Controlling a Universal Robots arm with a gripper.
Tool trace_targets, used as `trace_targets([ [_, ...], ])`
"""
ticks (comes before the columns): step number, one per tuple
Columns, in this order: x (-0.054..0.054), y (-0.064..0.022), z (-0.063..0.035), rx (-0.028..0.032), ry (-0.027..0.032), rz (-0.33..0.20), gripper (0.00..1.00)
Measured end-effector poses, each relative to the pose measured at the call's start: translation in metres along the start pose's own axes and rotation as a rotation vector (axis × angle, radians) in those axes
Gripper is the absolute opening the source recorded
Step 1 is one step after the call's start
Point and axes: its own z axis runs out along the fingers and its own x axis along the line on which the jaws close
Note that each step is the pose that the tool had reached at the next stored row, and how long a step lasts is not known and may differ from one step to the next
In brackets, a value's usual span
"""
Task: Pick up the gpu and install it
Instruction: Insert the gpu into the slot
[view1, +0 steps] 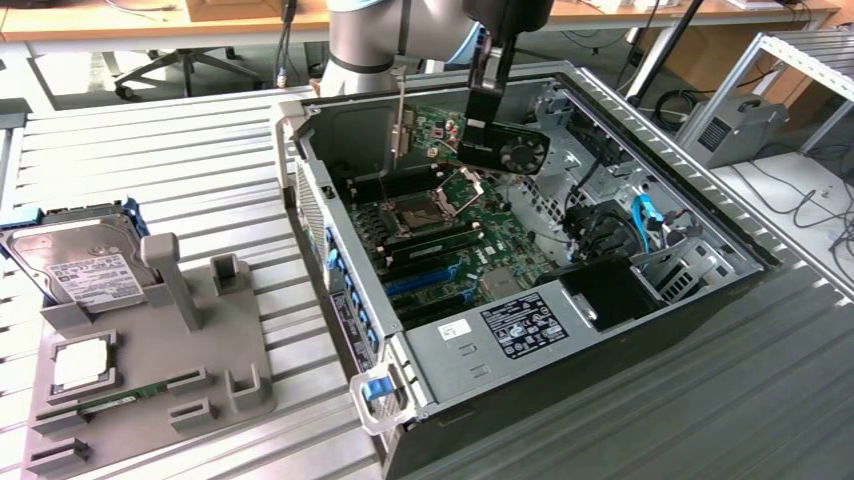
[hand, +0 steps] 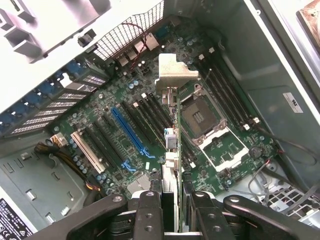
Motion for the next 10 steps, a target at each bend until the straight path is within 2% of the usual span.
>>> trace_targets([
  [10, -0.0003, 0.0002, -0.0005, -0.0001, -0.0008, -0.029, 0.27],
])
